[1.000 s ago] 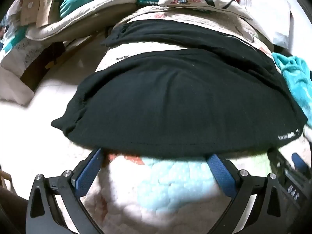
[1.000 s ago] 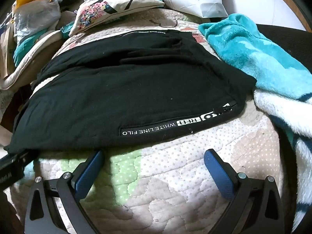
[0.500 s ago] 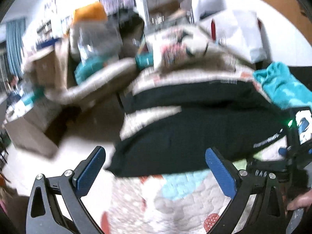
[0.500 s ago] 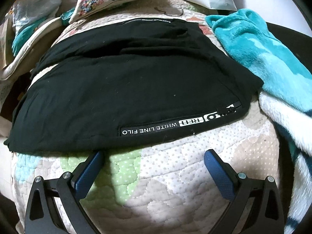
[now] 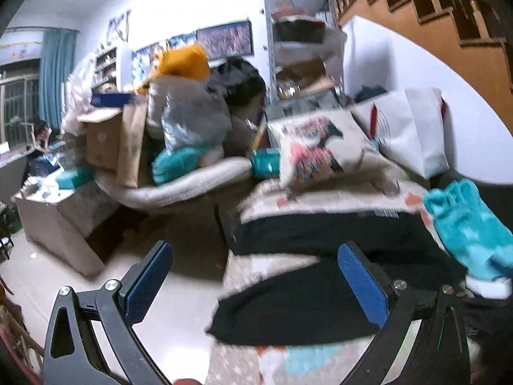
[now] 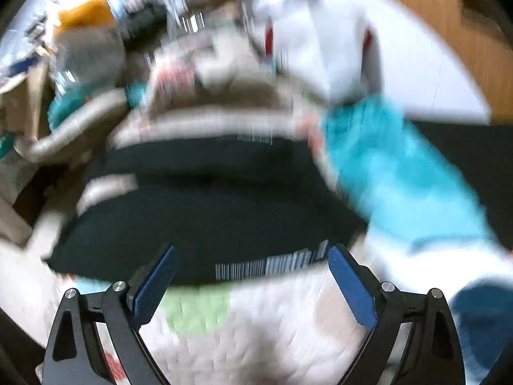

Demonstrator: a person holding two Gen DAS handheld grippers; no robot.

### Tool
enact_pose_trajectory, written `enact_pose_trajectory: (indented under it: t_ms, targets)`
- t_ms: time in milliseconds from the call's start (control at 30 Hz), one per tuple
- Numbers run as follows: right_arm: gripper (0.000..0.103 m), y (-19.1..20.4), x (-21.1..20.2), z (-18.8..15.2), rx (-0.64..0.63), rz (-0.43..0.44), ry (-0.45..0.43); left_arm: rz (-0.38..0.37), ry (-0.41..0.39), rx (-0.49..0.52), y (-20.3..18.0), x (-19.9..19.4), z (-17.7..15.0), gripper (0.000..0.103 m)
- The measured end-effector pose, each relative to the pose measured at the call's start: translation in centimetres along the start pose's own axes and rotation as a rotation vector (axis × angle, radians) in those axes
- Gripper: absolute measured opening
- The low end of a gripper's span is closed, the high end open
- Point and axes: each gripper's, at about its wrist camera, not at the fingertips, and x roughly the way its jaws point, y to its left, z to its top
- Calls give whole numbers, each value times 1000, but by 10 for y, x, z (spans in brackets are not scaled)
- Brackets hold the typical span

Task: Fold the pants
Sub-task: 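Lower both grippers onto the waistband edge of the black pants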

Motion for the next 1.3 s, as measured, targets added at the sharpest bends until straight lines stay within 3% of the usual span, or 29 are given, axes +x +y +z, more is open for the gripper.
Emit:
enact_pose_trajectory:
  t_ms: [67, 133, 267, 367, 500, 733, 833, 967, 1100, 1300]
  targets:
    - [100, 0, -19, 23, -49, -14, -122, 1, -19, -2, 4, 8, 13, 103]
    - [103, 3, -29, 40, -81, 1, -185, -15, -17, -13, 8, 19, 20, 103]
    - [103, 6, -20, 70, -148, 85, -183, -32, 28, -35, 14, 53, 31, 103]
    - [103, 13, 0, 81, -201, 89, -162, -5, 33, -30, 14, 80, 32, 103]
    - [103, 21, 38, 93, -221, 95, -61, -8, 95, -33, 15, 120, 29, 103]
    - [96, 18, 128, 104, -179, 149, 147, -23, 242, -126, 43, 211, 26, 103]
    - [90, 15, 165, 107, -173, 141, 198, -16, 289, -133, 54, 249, 25, 103]
    - [90, 7, 207, 109, -113, 149, 263, -36, 345, -113, 63, 293, 21, 103]
    - [90, -5, 237, 102, -19, 175, 312, -100, 401, -116, 71, 335, 11, 103]
    - [90, -16, 262, 84, 51, 197, 379, -209, 513, -216, 83, 400, -9, 103]
